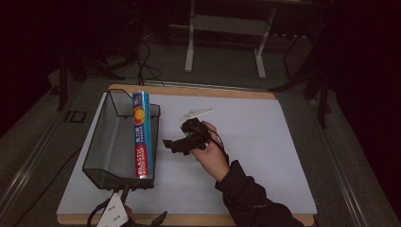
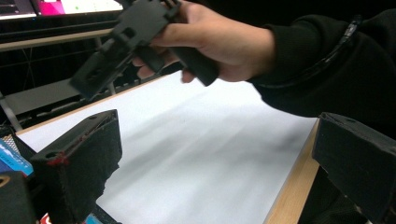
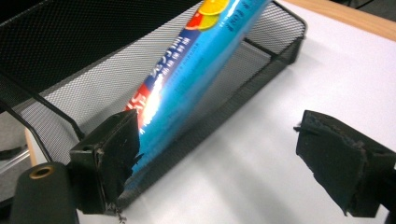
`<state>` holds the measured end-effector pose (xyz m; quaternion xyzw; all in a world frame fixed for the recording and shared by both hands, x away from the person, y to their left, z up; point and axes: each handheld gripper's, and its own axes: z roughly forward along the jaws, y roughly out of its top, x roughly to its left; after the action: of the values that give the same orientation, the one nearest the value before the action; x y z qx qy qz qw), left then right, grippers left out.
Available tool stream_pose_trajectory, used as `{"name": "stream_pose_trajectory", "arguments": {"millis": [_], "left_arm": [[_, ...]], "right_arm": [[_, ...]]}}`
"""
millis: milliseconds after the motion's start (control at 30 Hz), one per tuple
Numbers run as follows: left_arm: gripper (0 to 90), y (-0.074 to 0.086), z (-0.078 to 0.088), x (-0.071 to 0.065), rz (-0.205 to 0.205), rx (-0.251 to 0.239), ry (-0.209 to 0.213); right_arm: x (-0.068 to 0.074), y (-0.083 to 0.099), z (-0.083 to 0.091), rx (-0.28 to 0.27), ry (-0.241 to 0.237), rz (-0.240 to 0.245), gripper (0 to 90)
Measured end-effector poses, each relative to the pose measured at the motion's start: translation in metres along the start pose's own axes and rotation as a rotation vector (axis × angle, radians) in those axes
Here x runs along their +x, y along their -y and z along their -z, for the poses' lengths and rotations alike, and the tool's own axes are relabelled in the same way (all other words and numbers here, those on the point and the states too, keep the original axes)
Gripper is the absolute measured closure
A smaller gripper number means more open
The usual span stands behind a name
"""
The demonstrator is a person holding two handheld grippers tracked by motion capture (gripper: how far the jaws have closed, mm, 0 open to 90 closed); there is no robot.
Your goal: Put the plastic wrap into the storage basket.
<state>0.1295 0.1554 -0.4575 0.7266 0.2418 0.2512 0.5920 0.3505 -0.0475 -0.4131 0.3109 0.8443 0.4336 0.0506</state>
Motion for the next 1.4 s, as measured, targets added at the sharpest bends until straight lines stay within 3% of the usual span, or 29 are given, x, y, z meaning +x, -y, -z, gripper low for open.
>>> {"name": "stream_pose_trajectory", "arguments": {"millis": [367, 700, 1000, 1400], "left_arm": [[2.4, 0.000, 0.000, -0.001, -0.001, 0.002, 0.002], [2.4, 0.000, -0.001, -0.002, 0.000, 0.001, 0.004], [2.4, 0.000, -0.002, -0.002, 0.002, 0.007, 0.008], [2.4, 0.000, -0.003, -0.002, 0.000, 0.013, 0.011]], "right_arm": [[-0.010, 0.036, 0.035, -0.060, 0.028, 0.018, 14.0], [-0.024, 0.071, 0.058, -0.078, 0.030, -0.021, 14.1], [-0.029, 0.094, 0.082, -0.093, 0.067, -0.007, 14.3], [-0.036, 0.122, 0.108, -0.094, 0.094, -0.027, 14.3]]}}
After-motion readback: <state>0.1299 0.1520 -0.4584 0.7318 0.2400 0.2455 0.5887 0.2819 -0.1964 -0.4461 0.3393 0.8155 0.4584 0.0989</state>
